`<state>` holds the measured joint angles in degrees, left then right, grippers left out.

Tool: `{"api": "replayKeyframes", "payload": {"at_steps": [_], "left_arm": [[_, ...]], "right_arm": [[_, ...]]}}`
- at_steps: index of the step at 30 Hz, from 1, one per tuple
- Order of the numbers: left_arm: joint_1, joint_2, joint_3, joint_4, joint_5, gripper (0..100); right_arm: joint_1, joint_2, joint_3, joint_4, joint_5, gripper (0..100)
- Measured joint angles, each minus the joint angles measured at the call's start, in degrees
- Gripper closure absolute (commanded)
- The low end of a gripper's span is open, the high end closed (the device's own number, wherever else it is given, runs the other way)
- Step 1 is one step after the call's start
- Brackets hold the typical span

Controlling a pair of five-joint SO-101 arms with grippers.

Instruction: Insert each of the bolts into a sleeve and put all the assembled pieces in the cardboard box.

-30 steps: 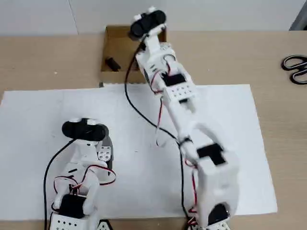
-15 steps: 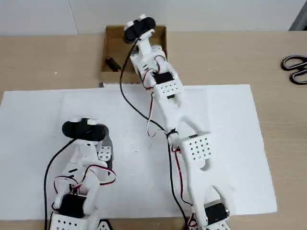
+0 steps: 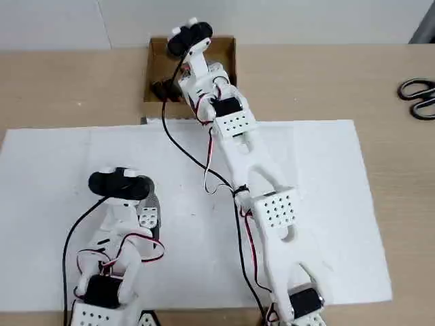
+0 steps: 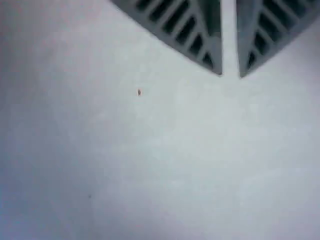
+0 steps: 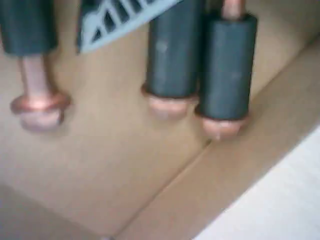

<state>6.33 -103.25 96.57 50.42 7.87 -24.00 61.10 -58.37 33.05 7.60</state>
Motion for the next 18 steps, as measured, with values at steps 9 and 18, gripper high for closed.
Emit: {"api": "replayKeyframes", "payload": {"at_steps": [9, 18], "left_arm": [[0.00, 0.00, 0.00, 0.00, 0.00, 99], [0.00, 0.00, 0.00, 0.00, 0.00, 99]], "right_arm": [[0.00, -12.04, 0.00, 12.92, 0.18, 81.1], [0.00, -28.57, -0.09, 35.08, 0.18, 81.2]]}}
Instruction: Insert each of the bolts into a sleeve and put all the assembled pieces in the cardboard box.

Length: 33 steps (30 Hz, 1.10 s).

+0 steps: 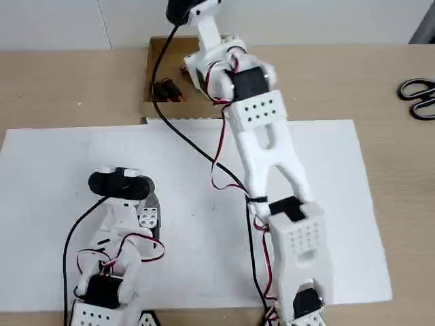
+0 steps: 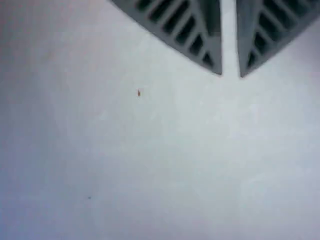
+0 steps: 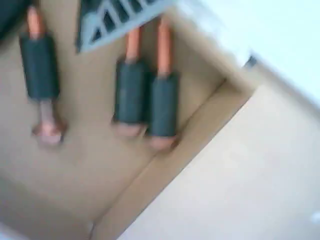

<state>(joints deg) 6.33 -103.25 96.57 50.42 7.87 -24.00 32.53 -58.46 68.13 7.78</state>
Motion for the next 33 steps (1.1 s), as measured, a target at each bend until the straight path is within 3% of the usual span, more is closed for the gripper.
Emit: {"api": "replayKeyframes", "payload": {"at_steps": [13, 21, 27, 33], "left_arm": [[0.00, 0.00, 0.00, 0.00, 0.00, 99], [0.00, 0.00, 0.00, 0.00, 0.00, 99], [0.00, 0.00, 0.00, 0.00, 0.00, 99], [0.00, 0.00, 0.00, 0.00, 0.00, 99]], "right_arm": [[-0.09, -19.43, -0.62, 25.23, 0.00, 81.2], [1.14, -28.66, 0.62, 27.69, 0.00, 81.2], [2.99, -41.23, 12.31, 28.13, 0.00, 81.2], [6.59, -57.49, 35.25, 28.04, 0.00, 81.2]]}}
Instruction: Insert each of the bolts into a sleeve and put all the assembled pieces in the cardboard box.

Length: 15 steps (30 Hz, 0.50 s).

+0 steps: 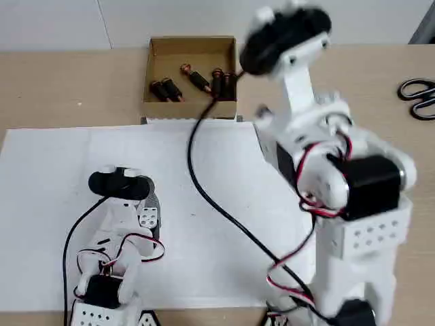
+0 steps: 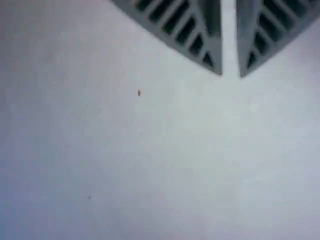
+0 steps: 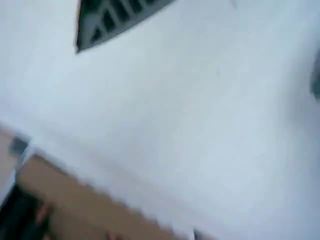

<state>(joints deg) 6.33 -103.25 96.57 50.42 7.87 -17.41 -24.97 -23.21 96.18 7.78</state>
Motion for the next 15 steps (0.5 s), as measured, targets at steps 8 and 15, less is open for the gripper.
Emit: {"api": "replayKeyframes", "payload": {"at_steps": [8, 15], "left_arm": [[0.00, 0.00, 0.00, 0.00, 0.00, 99], [0.00, 0.00, 0.00, 0.00, 0.00, 99]], "right_arm": [[4.13, -22.24, 37.71, -13.45, -2.90, 81.2], [4.57, -41.05, 69.63, -25.41, -5.71, 81.2]]}}
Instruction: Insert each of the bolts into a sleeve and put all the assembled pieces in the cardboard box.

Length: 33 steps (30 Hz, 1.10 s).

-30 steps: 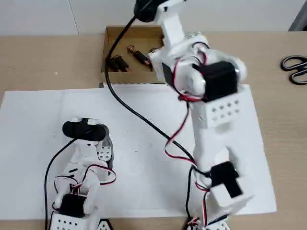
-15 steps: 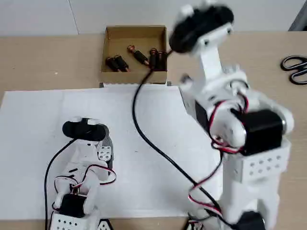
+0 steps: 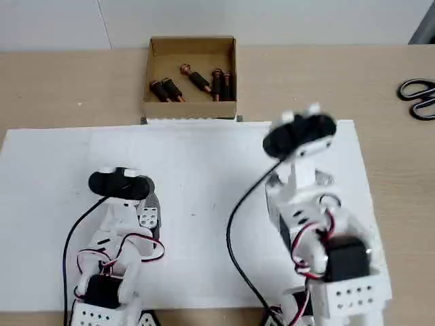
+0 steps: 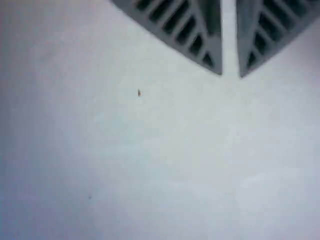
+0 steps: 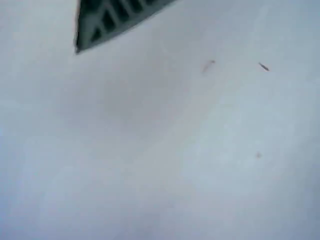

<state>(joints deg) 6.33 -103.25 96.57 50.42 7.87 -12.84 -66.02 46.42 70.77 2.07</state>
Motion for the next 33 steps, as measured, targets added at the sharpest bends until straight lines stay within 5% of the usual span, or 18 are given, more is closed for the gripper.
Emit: {"api": "replayKeyframes", "payload": {"at_steps": [15, 19, 33], "left_arm": [[0.00, 0.00, 0.00, 0.00, 0.00, 99], [0.00, 0.00, 0.00, 0.00, 0.00, 99], [0.00, 0.00, 0.00, 0.00, 0.00, 99]], "right_arm": [[2.46, -23.21, 39.47, -15.21, -0.35, 81.7], [2.20, -30.59, 47.12, -17.23, -0.35, 95.7], [2.11, -36.84, 49.23, -17.58, -0.35, 99.5]]}}
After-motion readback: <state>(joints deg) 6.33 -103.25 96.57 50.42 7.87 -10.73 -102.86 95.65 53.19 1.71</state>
